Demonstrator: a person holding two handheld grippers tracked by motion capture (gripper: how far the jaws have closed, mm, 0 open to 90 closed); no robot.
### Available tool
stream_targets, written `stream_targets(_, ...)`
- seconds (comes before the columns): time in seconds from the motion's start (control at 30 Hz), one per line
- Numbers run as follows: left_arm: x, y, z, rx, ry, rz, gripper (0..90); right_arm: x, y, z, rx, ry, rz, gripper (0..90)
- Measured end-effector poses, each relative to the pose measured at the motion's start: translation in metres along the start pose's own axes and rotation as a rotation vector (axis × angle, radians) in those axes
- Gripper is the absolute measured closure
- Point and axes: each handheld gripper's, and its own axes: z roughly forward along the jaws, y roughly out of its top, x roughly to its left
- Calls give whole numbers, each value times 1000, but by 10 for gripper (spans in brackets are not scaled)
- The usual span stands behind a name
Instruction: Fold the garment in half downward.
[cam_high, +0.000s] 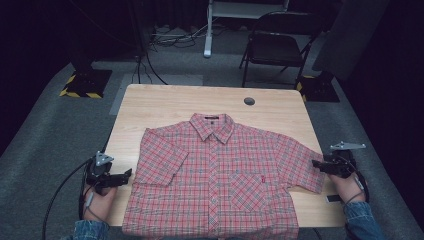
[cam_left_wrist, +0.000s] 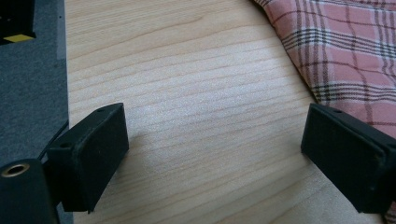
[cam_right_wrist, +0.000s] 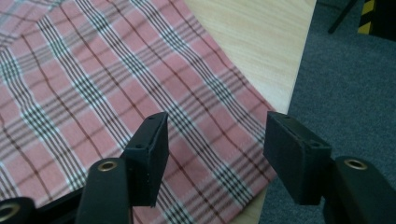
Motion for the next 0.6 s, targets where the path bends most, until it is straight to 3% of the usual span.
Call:
stream_targets(0.2,0,0,0,0,1,-1,76,-2,-5,2,11,-11,9,499)
stream_targets(0.47,0,0,0,0,1,-1,76,7,-5,0,15,-16,-25,782)
stream_targets(0.6,0,0,0,0,1,-1,76,8,-2,0,31,-22,-27,842)
